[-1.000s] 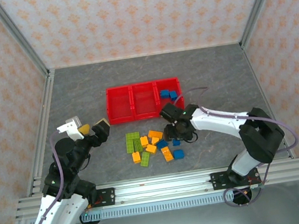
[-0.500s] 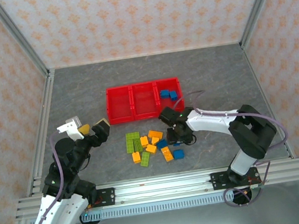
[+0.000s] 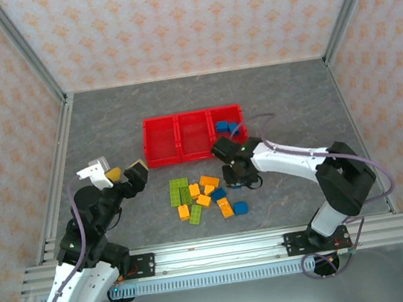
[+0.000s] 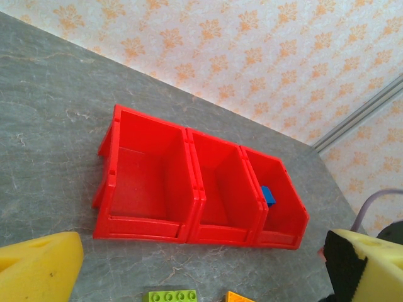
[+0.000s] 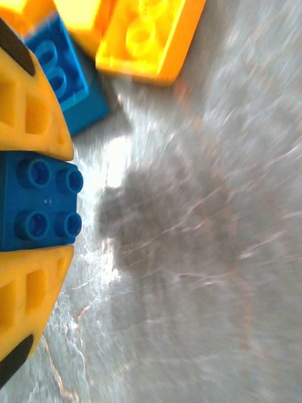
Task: Sort the legos into containers by color
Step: Pick up the lego from the bottom-center of the table, then place the lego in the container.
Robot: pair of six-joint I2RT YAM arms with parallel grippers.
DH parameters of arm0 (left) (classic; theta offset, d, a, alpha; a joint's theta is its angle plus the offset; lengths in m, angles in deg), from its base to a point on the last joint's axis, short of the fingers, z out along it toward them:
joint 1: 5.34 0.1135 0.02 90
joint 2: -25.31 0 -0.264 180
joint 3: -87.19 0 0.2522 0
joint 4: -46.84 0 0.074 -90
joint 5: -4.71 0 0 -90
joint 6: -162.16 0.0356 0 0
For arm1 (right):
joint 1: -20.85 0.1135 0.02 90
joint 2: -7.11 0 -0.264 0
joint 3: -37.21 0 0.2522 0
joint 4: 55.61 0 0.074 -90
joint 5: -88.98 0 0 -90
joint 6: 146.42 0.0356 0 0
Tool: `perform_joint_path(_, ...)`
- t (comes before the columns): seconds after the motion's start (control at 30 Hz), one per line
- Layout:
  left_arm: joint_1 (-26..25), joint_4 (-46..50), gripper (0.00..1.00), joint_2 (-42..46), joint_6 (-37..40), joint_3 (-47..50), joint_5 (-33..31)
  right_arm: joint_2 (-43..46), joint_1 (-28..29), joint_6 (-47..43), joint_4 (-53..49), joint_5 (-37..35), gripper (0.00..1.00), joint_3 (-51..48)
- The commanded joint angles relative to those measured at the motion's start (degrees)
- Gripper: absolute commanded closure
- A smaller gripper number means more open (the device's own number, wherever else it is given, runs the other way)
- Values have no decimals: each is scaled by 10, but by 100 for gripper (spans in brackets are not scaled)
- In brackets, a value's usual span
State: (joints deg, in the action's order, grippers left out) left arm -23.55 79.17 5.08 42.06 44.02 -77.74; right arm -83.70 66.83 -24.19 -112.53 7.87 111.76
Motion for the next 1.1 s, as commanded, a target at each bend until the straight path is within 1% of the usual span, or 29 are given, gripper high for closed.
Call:
perform_joint_path(0.0,5,-18,1,1,4,8,11,21,1,-37,-53,-88,68,86)
perform_joint_path(0.1,5,-18,1,-1,4,7,12,-7,-13,-70,-66,-118,67,149)
perform_joint_path(0.3,5,-18,1,1,5,7,17,-82,-67,-121,-44,-94,66,245)
perform_joint_path(0.47,5,-20,1,5,5,8,19,-122,-105,-144,-35,-83,67,276)
perform_joint_path(0.6,5,-19,1,3,5,8,20,-146,-135,-154,-10,-59,66,279)
perform_joint_path(0.7,4,-19,1,0,5,7,21,-164,-144,-158,-1,-46,62,283)
perform_joint_path(0.8,5,-20,1,0,6,8,21,-169,-144,-161,4,-37,55,286)
perform_joint_path(0.93,5,-22,1,0,8,9,24,-167,-144,-157,0,-45,48,287)
perform_joint_path(1.07,5,-22,1,0,8,9,23,-151,-144,-151,-12,-45,34,282)
